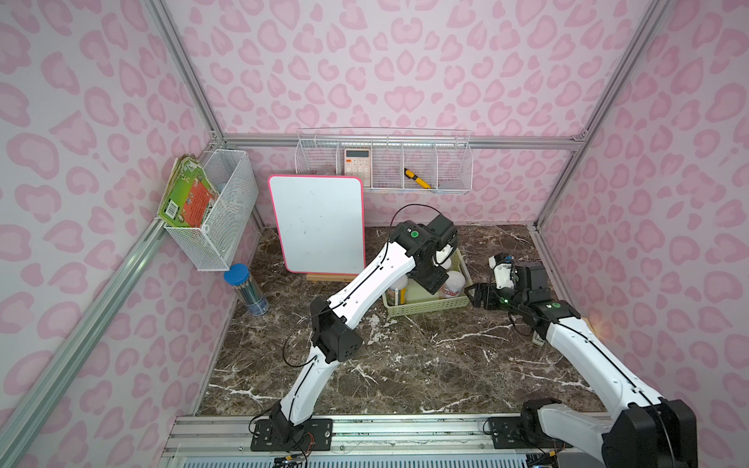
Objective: Put the canned food in the basket
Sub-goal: Place the canned food in the basket.
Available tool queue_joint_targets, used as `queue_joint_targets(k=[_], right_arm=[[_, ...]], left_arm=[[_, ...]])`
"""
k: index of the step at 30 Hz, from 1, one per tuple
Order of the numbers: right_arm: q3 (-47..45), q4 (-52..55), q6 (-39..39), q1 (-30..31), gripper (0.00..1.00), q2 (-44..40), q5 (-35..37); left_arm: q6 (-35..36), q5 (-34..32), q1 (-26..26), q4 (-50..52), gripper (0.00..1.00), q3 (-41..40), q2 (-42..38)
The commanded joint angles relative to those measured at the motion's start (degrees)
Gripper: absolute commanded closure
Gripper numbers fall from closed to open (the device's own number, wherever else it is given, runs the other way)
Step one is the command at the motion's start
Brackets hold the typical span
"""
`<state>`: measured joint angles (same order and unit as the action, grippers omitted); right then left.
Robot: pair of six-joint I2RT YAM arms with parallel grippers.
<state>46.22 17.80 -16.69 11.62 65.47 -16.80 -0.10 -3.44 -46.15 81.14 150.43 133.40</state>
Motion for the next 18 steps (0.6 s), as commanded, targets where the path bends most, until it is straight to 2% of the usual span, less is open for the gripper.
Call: queue_joint_targets(k=[1,18], right_arm=[[0.0,-1.1,0.0,0.0,0.11,-0.1,-0.3],[-1.0,-1.7,0.7,0.0,0.1,0.1,-0.8]], left_arm=[[1.8,-1.7,0.3,-1.1,0.99,1.2,1.7],[5.8,-2.0,0.4,-1.2,0.99,-0.8,7.0]])
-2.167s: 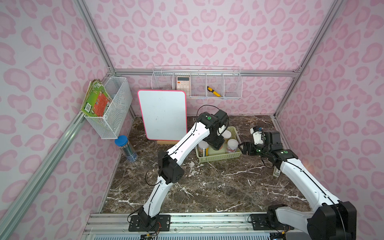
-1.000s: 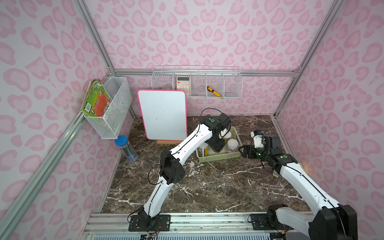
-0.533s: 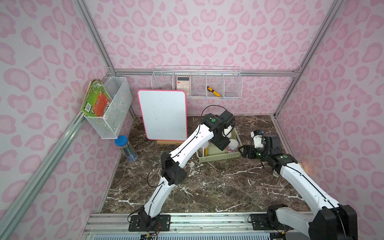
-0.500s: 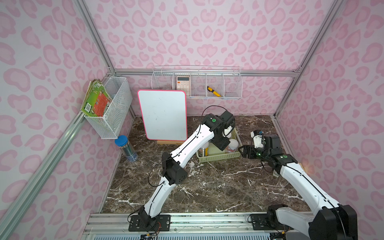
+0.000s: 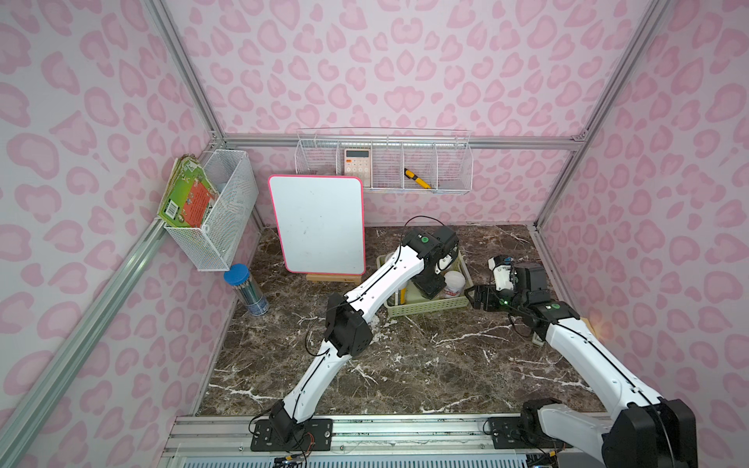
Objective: Put the canned food in the basket
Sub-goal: Place the canned food in the basket.
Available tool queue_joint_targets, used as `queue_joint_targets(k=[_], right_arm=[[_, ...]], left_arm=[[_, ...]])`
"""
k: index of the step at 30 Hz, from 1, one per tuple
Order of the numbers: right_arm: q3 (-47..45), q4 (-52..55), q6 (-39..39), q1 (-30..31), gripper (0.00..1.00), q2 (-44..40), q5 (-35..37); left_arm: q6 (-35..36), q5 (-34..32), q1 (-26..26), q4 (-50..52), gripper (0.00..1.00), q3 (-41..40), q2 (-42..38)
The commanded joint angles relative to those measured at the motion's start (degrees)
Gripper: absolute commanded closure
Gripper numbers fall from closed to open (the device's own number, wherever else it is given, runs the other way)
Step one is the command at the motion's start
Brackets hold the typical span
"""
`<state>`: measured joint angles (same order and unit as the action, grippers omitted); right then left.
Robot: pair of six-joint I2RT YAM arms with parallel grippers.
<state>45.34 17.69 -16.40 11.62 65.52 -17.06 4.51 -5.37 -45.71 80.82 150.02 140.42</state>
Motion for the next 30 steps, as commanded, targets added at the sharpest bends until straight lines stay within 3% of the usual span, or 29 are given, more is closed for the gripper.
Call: queue_joint_targets(k=[1,8,10,12,20,30], right_arm=[[-0.2,-1.7,0.4,0.0,0.1,0.1,-0.6],[-1.1,-2.2,0.3,-0.1,0.1,-0.2,-0.8],[-1.3,-2.3,0.2,0.0,0.1,-0.3,-0.9],[-1.5,-2.5,0.2,0.0,0.1,-0.4,-0.9],[-1.5,-2.6,0.1,0.0,0.1,-0.2,-1.0],[-1.7,-2.9,-0.1,0.0,0.1,-0.1,-1.4]], left_arm=[[1.5,-0.3,-0.1,-0.8,0.99,-0.8,0.2],[2.6,0.0,-0.1,-0.1,0.91,-2.5,0.8],[2.7,0.0,-0.2,0.0,0.83,-2.9,1.1],[2.7,-0.1,-0.2,-0.1,0.69,-2.9,1.3],[2.9,-0.7,-0.3,-0.8,0.41,-2.7,2.4],[2.3,-0.6,-0.7,-1.7,0.29,-2.5,2.1]])
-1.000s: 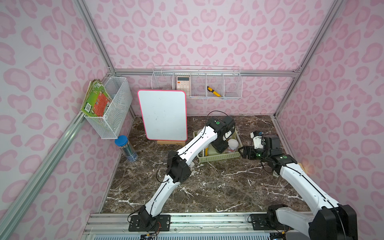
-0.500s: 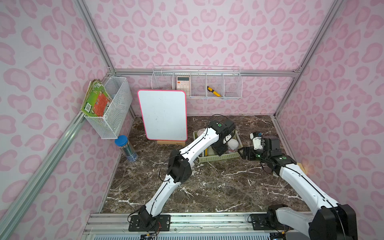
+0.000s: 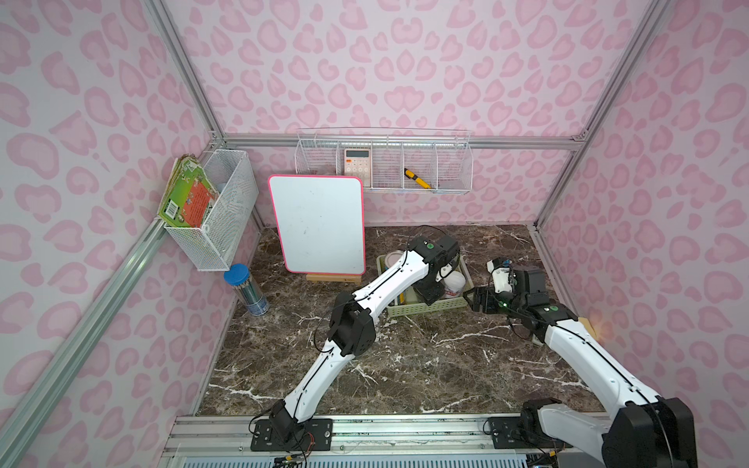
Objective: Put the canned food in the basket
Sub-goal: Place the canned food in the basket.
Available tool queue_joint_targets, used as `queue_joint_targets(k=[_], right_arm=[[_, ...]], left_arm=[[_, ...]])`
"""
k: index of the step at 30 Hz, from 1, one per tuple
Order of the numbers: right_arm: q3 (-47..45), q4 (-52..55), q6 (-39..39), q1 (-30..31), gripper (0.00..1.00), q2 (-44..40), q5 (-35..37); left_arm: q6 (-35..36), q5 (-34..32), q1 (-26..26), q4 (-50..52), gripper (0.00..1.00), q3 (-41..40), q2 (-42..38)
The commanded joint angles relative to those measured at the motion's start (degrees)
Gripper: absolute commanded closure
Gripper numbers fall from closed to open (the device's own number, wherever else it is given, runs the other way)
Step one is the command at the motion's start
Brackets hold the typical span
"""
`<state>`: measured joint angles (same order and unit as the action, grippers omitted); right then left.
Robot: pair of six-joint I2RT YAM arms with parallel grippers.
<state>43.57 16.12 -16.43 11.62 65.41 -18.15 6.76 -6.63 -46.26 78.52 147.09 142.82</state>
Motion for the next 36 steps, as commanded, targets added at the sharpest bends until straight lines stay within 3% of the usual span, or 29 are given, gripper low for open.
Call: queue_joint_targets(k=[1,4,6,7,8,22,32,36], right_arm=[[0.1,-1.3,-0.1,0.0,0.1,0.0,-0.3],[0.0,-1.3,-0.1,0.0,0.1,-0.1,-0.4],[-0.1,-1.4,-0.1,0.1,0.1,0.0,-0.7],[-0.1,-1.4,-0.1,0.1,0.1,0.0,-0.7],[-0.1,-1.4,-0.1,0.1,0.1,-0.1,-0.7],[0.0,-1.8,-0.2,0.0,0.1,0.1,-0.8],[2.3,-4.2,-2.8,-1.2,0.11,-1.7,2.0],[3.3,-7.6,-6.7,-7.1,0.13,-0.8,3.1]], left_arm=[[0.0,0.5,-0.1,0.6,0.28,0.5,-0.3],[0.0,-0.1,-0.1,0.6,0.15,0.4,-0.4],[0.0,-0.3,-0.1,0.6,0.12,0.4,-0.4],[-0.2,-0.5,-0.1,0.6,0.02,0.4,-0.4],[-0.3,-0.5,-0.1,0.6,0.01,0.4,-0.4],[-3.0,-1.4,-0.4,-2.4,0.01,-2.0,-6.4],[-6.0,-3.3,-2.8,-8.3,0.02,-5.9,-17.4],[-13.2,-7.9,-3.1,-10.2,0.06,-9.3,-26.8]])
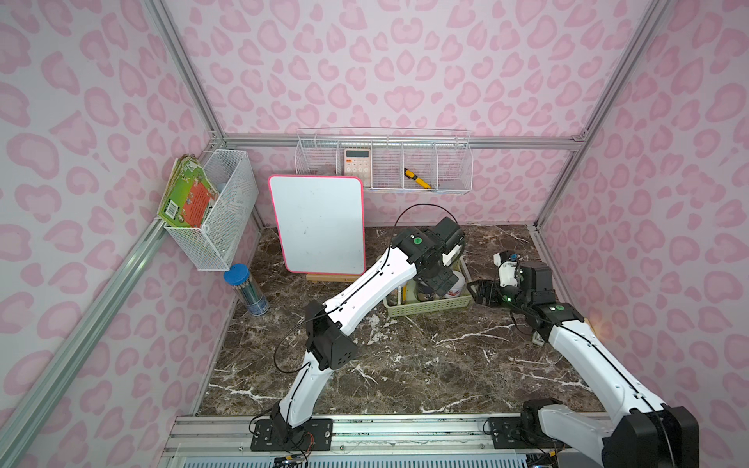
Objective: Put the canned food in the basket
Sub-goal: Place the canned food in the basket, then adjust the basket at the center of the board.
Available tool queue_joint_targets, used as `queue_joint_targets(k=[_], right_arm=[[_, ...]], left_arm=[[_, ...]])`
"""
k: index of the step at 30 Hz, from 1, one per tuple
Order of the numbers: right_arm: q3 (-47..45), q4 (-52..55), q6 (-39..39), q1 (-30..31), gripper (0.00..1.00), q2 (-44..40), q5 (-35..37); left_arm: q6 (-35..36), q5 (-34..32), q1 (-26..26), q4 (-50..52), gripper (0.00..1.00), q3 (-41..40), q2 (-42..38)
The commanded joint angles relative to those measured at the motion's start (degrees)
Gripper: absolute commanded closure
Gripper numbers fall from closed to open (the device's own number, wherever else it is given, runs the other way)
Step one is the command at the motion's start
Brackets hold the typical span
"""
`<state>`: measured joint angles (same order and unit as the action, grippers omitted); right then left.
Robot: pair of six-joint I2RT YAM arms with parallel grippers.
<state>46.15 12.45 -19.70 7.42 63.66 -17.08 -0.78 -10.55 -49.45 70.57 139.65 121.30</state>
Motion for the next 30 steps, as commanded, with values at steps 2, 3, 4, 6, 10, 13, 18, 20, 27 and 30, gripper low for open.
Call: queue_joint_targets(k=[2,3,4,6,10,13,18,20,27,30], right_arm=[[2.3,-4.6,-3.4,-5.8,0.14,4.5,0.4],[3.5,-4.8,-2.2,-6.0,0.16,7.1,-1.2],[4.5,-4.5,-1.2,-6.0,0.18,9.4,-2.3],[7.0,-3.0,0.0,-5.9,0.21,14.6,-4.5],[8.6,-1.2,2.2,-5.2,0.24,21.1,-4.9],[9.2,-1.3,2.3,-4.6,0.25,23.7,-3.6],[11.1,0.7,3.1,-0.8,0.27,27.3,0.2],[11.5,1.5,2.9,0.0,0.28,28.8,1.3],[11.9,4.7,2.6,2.3,0.35,30.5,7.7],[11.5,5.3,2.3,3.2,0.42,30.4,9.0]], left_arm=[[-8.1,-6.1,0.1,-6.8,0.14,-10.5,-13.1],[-9.0,-6.6,0.2,-11.2,0.21,-17.6,-17.9],[-9.6,-7.3,0.3,-15.4,0.28,-23.6,-22.3],[-10.4,-9.8,1.0,-24.4,0.36,-38.8,-31.7],[-18.6,-6.3,7.0,-26.3,0.53,-55.2,-42.4],[-20.5,-4.7,8.0,-29.1,0.53,-64.9,-44.8],[-23.9,-2.9,9.8,-34.0,0.54,-72.7,-45.7],[-23.9,-2.9,10.5,-36.3,0.57,-74.6,-45.8],[-23.9,0.5,11.7,-40.2,0.58,-76.1,-43.8],[-23.7,1.8,11.7,-39.1,0.58,-74.3,-41.2]])
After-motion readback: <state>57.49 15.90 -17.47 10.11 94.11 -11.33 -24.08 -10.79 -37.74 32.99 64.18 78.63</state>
